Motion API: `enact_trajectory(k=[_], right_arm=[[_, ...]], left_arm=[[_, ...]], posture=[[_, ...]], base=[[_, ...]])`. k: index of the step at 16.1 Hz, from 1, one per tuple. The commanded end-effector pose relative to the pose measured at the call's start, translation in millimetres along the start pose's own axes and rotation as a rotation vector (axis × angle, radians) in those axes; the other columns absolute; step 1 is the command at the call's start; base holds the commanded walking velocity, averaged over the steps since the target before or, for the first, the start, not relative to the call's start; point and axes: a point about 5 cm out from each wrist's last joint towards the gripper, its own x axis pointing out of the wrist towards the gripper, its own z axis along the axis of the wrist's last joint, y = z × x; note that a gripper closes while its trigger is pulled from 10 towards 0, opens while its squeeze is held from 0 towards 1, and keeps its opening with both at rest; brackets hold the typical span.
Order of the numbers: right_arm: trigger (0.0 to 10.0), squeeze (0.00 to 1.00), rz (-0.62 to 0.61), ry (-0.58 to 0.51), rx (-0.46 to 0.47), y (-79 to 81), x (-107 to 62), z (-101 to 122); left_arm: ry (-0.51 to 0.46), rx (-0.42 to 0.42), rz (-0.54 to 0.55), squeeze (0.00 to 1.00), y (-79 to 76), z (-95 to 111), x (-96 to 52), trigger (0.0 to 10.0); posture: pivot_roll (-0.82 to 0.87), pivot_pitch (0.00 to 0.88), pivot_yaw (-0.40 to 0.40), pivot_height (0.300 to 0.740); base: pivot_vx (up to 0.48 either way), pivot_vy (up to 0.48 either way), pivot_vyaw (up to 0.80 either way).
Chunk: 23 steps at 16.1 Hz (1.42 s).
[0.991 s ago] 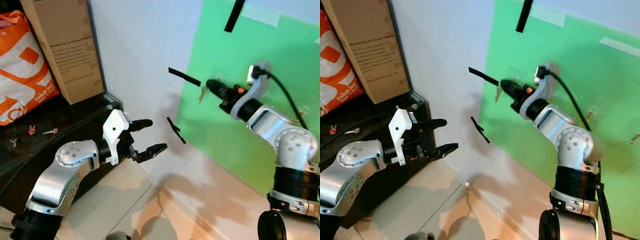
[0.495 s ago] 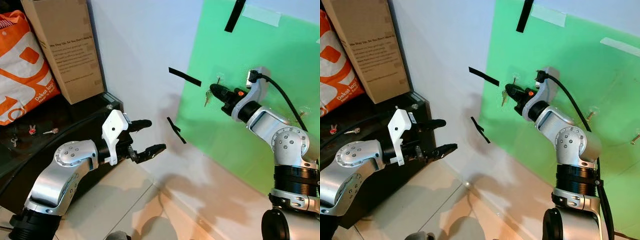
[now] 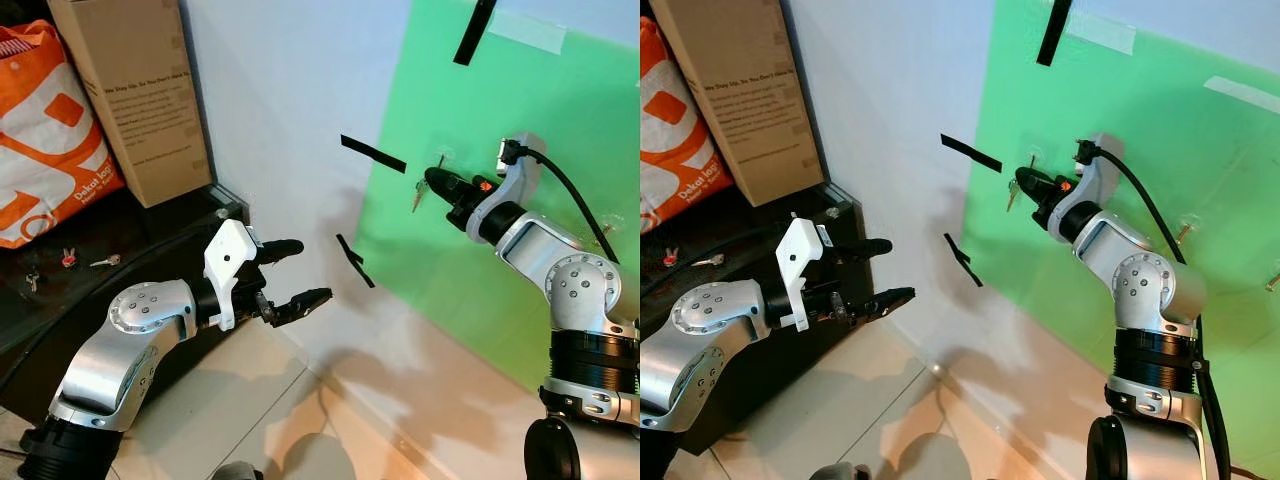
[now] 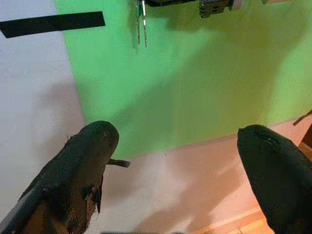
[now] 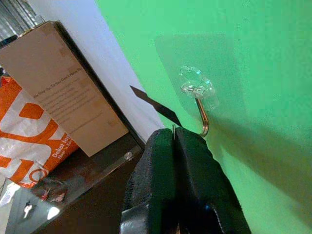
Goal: Hang keys on a hook
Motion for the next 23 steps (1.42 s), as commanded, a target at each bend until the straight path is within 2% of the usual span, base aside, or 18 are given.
enact_trajectory(k=[1, 7, 10, 14, 19, 23], right_arm=[[10.0, 0.00, -0.052, -0.080, -0.016, -7.5, -7.1, 16.2], [10.0, 0.00, -0.096, -0.109, -0.038, -10.7, -14.2, 23.7], [10.0, 0.00, -0.034, -0.104, -0.052, -3.3, -16.3, 22.1], [10.0, 0.00, -0.033, -0.109, -0.054, -1.8, -15.4, 22.4], [10.0, 0.00, -0.088, -0.091, -0.070, -6.9, -14.6, 19.3], [10.0, 0.00, -0.194, -0.065, -0.049, -20.8, -17.4, 13.9]], left_arm=[[0.006, 0.003, -0.014, 0.00, -1.3, 1.1, 1.6, 10.0], [0.003, 0.002, -0.014, 0.00, -1.7, 1.5, 2.6, 10.0], [0.001, 0.003, -0.015, 0.00, -1.7, 2.0, 3.0, 10.0], [-0.001, 0.004, -0.014, 0.00, -0.9, 2.7, 3.4, 10.0], [-0.001, 0.005, -0.013, 0.00, 0.1, 3.1, 2.6, 10.0], [-0.001, 0.008, -0.015, 0.00, 0.2, 3.4, 3.0, 10.0]], posture=[[0.02, 0.000, -0.035, 0.740], [0.02, 0.000, -0.037, 0.740], [0.02, 0.000, -0.035, 0.740], [0.02, 0.000, -0.036, 0.740], [0.02, 0.000, -0.035, 0.740], [0.02, 0.000, -0.033, 0.740]], base=[[0.000, 0.000, 0.00], [0.000, 0.000, 0.00], [0.000, 0.000, 0.00], [0.000, 0.000, 0.00], [0.000, 0.000, 0.00], [0.000, 0.000, 0.00]])
